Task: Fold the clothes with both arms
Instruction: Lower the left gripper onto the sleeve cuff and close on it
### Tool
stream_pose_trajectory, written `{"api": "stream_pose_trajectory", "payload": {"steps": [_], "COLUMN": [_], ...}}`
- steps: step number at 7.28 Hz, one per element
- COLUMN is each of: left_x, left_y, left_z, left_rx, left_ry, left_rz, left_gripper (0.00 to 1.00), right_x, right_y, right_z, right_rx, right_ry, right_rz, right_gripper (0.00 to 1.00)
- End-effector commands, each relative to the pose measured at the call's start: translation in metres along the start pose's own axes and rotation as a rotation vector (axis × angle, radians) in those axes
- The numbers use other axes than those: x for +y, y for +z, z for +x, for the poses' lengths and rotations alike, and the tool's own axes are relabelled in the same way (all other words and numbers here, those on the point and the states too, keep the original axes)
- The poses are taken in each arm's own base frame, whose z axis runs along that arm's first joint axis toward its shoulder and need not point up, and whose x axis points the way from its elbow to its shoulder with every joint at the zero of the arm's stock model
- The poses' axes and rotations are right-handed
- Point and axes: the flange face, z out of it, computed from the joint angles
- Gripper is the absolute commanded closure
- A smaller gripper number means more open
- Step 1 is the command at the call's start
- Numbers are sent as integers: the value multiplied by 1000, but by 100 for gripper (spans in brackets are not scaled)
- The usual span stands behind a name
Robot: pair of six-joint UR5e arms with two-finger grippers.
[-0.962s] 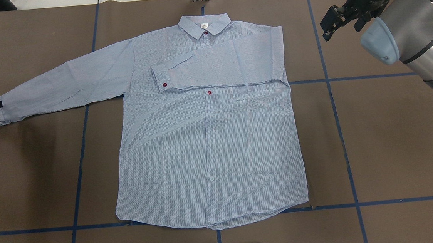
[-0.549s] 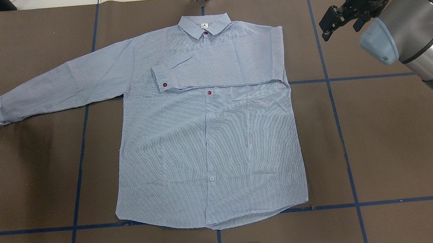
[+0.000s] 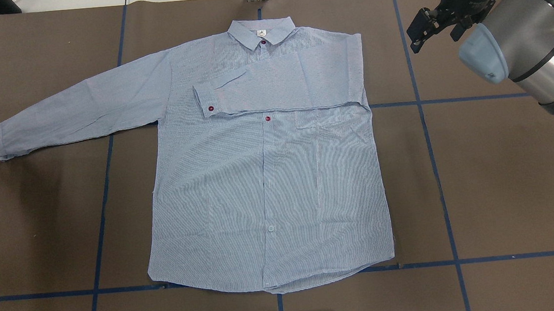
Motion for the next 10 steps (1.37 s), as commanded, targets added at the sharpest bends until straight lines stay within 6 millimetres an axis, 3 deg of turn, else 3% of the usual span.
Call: {"api": "stream_pose_trajectory", "payload": {"steps": [1, 10], "left_x": [-1, -4], "left_y": [-1, -2], "left_z": [3, 10], "left_rx": [4, 16], "left_ry": [-2, -2], "left_rz": [3, 1], "left_gripper": [59, 63], "right_x": [1, 1], "right_y": [1, 2], "right_z": [1, 4], "right_rx": [1, 4], "right_ry": [0, 1], "right_rz": [-2, -1], "right_gripper": [0, 0]}}
